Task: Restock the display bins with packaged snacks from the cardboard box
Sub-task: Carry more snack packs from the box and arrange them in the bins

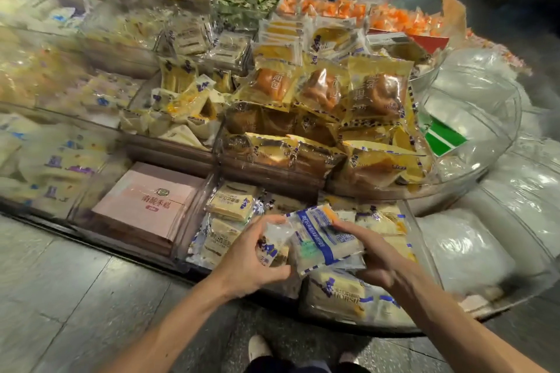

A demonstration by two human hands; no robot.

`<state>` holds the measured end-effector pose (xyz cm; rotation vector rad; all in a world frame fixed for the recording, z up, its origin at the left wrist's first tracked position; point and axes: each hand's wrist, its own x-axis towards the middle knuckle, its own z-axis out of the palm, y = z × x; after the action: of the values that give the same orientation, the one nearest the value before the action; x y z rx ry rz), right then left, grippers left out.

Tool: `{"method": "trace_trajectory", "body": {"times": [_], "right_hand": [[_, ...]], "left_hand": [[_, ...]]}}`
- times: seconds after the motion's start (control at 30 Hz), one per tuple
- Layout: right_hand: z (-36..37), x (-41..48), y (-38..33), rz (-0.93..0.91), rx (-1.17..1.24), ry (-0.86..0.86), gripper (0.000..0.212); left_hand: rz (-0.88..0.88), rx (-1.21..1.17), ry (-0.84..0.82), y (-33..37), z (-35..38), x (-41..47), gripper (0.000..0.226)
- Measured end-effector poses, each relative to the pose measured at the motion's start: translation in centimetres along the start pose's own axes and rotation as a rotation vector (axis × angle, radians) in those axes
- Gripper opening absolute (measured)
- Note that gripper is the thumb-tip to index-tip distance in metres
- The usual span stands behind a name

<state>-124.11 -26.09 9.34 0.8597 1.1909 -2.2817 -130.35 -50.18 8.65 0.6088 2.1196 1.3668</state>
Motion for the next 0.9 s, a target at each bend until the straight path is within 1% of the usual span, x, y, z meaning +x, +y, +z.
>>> {"method": "trace_trajectory", "body": {"times": [0.07, 0.1, 0.17, 0.2, 0.23, 0.27, 0.3, 0.37, 0.43, 0.47, 0.53, 0.6, 0.67, 0.7, 0.77, 0.8, 0.87, 0.9], "right_hand": [[1.4, 0.7, 0.2, 0.038, 0.009, -0.008, 0.036], [2.0, 1.0, 0.3, 0.054, 0.008, -0.022, 0.04], [2.9, 2.0, 0.6, 0.071, 0.025, -0.03, 0.063], [3.3, 2.2, 0.6, 0.078, 0.026, -0.048, 0.069], [3.7, 2.4, 0.5, 0.075, 0.019, -0.067, 0.061], [4.1, 2.5, 0.4, 0.07, 0.019, -0.065, 0.045], [4.1, 2.7, 0.4, 0.072, 0.046, -0.033, 0.036], [4.4, 2.7, 0.3, 0.091, 0.085, -0.03, 0.039], [4.6, 2.8, 0.5, 0.086, 0.071, -0.028, 0.048], [4.7, 2.8, 0.4, 0.08, 0.072, -0.022, 0.052], [5.0, 2.7, 0.4, 0.079, 0.06, -0.009, 0.051], [5.3, 2.5, 0.4, 0.071, 0.046, -0.02, 0.045], [5.4, 2.4, 0.4, 0.056, 0.05, 0.007, 0.039], [5.4, 2.4, 0.5, 0.052, 0.064, 0.019, 0.038], [5.6, 2.4, 0.5, 0.029, 0.081, 0.034, 0.042], [5.6, 2.3, 0.5, 0.013, 0.073, 0.053, 0.047], [5.4, 2.2, 0.5, -0.022, 0.05, 0.096, 0.053], [5.2, 2.1, 0.6, -0.036, 0.052, 0.1, 0.054]], "left_hand": [[0.097, 0.198, 0.069, -0.3, -0.7, -0.2, 0.064], [0.119, 0.247, 0.089, -0.5, -1.1, -0.2, 0.063], [0.145, 0.274, 0.1, -0.6, -2.2, 0.0, 0.053], [0.156, 0.256, 0.11, -0.5, -2.7, 0.1, 0.048], [0.15, 0.22, 0.114, -0.5, -3.4, 0.3, 0.044], [0.146, 0.175, 0.123, -0.1, -4.0, 0.5, 0.04], [0.134, 0.136, 0.149, -0.2, -4.8, 0.8, 0.038], [0.06, 0.037, 0.214, -0.3, -6.2, 1.4, 0.039], [-0.029, 0.005, 0.265, -0.7, -7.7, 2.2, 0.048], [-0.047, -0.011, 0.266, -0.9, -8.3, 2.5, 0.043], [-0.083, -0.063, 0.245, -1.1, -9.0, 2.9, 0.029], [-0.142, -0.136, 0.235, -1.0, -9.3, 3.2, 0.026], [-0.205, -0.21, 0.223, -1.8, -9.6, 3.5, 0.03], [-0.235, -0.245, 0.217, -2.3, -9.8, 3.7, 0.037], [-0.32, -0.29, 0.199, -3.4, -10.1, 4.1, 0.057], [-0.365, -0.298, 0.191, -4.1, -10.2, 4.2, 0.061], [-0.481, -0.352, 0.208, -5.3, -9.9, 4.4, 0.051], [-0.561, -0.424, 0.222, -5.7, -9.5, 4.4, 0.047]]}}
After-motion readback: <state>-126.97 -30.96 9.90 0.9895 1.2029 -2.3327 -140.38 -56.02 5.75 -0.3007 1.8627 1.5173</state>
